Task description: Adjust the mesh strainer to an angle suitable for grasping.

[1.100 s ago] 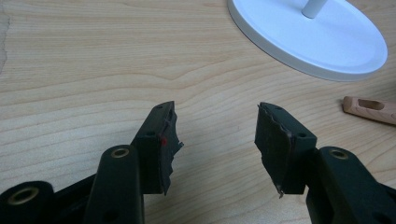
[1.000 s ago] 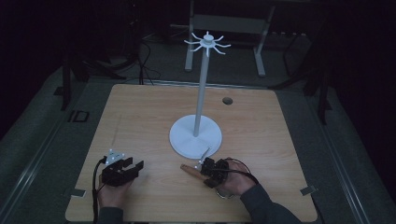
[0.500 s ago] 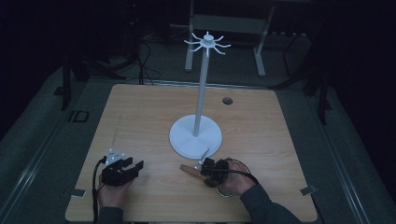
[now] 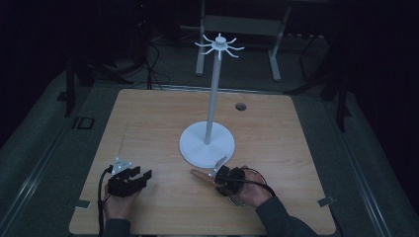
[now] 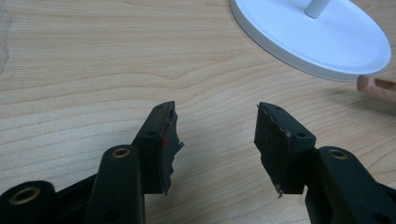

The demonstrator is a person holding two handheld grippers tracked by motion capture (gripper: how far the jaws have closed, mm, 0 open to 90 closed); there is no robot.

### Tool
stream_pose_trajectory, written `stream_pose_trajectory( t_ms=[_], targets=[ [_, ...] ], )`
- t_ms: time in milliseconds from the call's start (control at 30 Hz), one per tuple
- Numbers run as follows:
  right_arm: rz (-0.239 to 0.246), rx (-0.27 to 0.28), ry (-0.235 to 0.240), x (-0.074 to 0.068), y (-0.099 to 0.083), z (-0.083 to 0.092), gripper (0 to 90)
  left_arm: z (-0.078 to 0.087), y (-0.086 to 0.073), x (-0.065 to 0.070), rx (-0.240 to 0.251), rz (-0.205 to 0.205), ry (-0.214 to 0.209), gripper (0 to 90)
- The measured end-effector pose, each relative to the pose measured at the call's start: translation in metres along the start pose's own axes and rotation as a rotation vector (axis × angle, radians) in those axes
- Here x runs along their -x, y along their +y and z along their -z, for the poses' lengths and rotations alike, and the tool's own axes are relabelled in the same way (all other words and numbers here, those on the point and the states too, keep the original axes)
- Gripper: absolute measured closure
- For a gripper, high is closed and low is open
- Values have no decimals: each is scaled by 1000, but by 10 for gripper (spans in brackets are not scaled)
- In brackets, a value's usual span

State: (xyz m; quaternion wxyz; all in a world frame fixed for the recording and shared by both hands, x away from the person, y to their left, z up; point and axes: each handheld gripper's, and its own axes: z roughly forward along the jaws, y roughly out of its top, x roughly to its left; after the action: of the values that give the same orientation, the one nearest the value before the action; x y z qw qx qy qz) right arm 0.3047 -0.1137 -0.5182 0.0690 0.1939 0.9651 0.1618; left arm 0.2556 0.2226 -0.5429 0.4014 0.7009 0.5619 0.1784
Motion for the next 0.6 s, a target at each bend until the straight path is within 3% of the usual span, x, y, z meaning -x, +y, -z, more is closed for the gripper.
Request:
stream_pose_trajectory(
  t_ms=[600],
  targets=[
    [-128,192,-56,12,-10,15,693,0,0,0,2,3,1,489]
  ],
)
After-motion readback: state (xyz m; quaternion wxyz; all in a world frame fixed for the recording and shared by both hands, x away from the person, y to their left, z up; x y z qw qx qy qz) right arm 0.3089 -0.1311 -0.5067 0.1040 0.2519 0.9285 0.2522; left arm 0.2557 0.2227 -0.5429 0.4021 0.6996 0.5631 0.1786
